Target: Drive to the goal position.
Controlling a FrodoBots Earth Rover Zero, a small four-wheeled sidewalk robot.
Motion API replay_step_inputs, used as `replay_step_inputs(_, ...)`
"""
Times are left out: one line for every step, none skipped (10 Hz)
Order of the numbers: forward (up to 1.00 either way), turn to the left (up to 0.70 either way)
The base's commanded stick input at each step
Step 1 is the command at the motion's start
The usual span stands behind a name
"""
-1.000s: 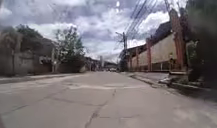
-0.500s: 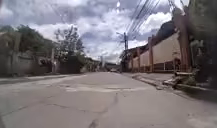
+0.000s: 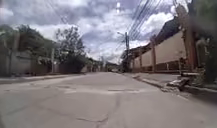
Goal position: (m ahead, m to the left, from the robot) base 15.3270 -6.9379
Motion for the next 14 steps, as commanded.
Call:
replay_step_inputs(0.50, 0.00)
replay_step_inputs(0.50, 0.00)
replay_step_inputs(0.50, 0.00)
replay_step_inputs(0.50, 0.00)
replay_step_inputs(0.50, 0.00)
replay_step_inputs(0.50, 0.00)
replay_step_inputs(0.50, 0.00)
replay_step_inputs(0.50, 0.00)
replay_step_inputs(0.50, 0.00)
replay_step_inputs(0.50, 0.00)
replay_step_inputs(0.50, 0.00)
replay_step_inputs(0.50, 0.00)
replay_step_inputs(0.50, 0.00)
replay_step_inputs(0.50, 0.00)
